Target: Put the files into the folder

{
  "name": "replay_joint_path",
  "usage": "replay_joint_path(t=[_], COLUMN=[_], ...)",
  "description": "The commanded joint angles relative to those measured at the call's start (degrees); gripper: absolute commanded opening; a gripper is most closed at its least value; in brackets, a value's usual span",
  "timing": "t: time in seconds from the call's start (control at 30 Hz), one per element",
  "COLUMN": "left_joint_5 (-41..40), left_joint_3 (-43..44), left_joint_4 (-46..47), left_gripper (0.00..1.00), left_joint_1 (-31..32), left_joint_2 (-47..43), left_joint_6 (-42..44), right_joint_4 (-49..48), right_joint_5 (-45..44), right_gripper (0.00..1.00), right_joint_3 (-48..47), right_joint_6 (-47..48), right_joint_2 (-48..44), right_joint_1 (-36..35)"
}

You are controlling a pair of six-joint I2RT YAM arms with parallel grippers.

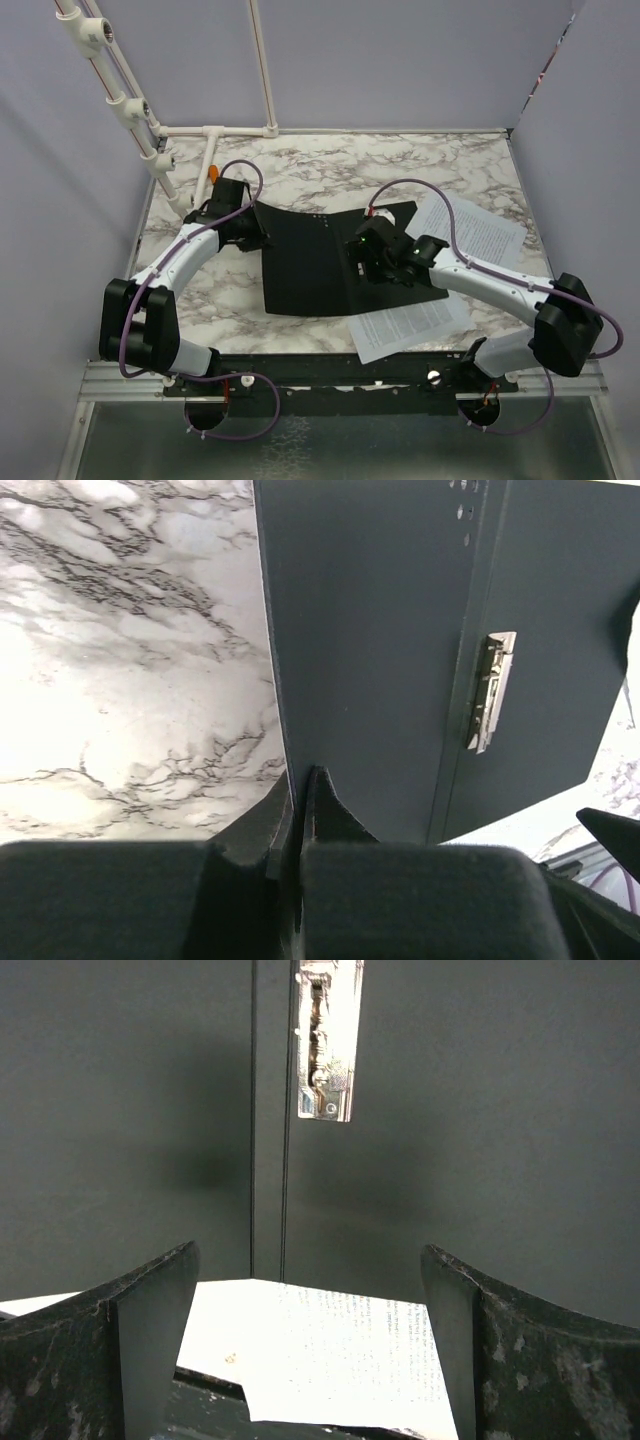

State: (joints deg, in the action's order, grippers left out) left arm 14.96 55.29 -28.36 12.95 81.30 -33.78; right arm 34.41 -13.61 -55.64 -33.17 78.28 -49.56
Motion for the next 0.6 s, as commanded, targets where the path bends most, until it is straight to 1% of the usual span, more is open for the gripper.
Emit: replay_joint_path(t=[0.0,0.07,0.13,0.23,0.27,0.37,0.4,0.5,0.57], left_joint_5=[-13.81,-14.53,-15.58,-16.23,-16.54,-17.77,-18.34,-20.21,-21.64], left_joint_3=[-2.57,-3.02,-3.38,-3.01,-2.83,-2.62,-2.45,-1.48,-0.12], left_joint_4=[-2.61,-2.87,-3.10,-4.10,-4.44,-5.05,-5.33,-6.37,-7.70], left_gripper=[0.01,0.02,0.10,0.13,0.17,0.41,0.46,0.56,0.70], left_joint_1=[-1.71,-2.14,-2.45,-2.87,-2.95,-3.21,-3.35,-3.71,-3.81], left_joint_2=[1.23,1.07,1.04,1.46,1.66,1.78,1.76,1.43,1.37], left_joint_6=[4.02,4.47,5.16,6.35,6.62,7.06,7.14,7.11,6.97], right_joint_4=[-5.17,-6.26,-7.29,-8.71,-9.11,-9.89,-10.01,-10.69,-10.76], right_joint_5=[4.16,4.57,5.02,5.82,5.94,6.12,6.20,5.98,6.02], right_gripper=[0.95,0.95,0.95,0.95,0.95,0.95,0.95,0.95,0.95], right_joint_3=[-0.30,-0.85,-1.36,-1.97,-2.18,-2.74,-2.86,-2.82,-2.84], right_joint_6=[0.78,1.20,1.56,1.82,1.94,1.88,1.94,1.81,1.82], right_joint_2=[4.28,6.65,8.69,11.43,12.40,14.69,15.30,16.31,16.95], right_joint_1=[2.40,3.46,4.36,5.61,5.81,6.17,6.22,6.44,6.58])
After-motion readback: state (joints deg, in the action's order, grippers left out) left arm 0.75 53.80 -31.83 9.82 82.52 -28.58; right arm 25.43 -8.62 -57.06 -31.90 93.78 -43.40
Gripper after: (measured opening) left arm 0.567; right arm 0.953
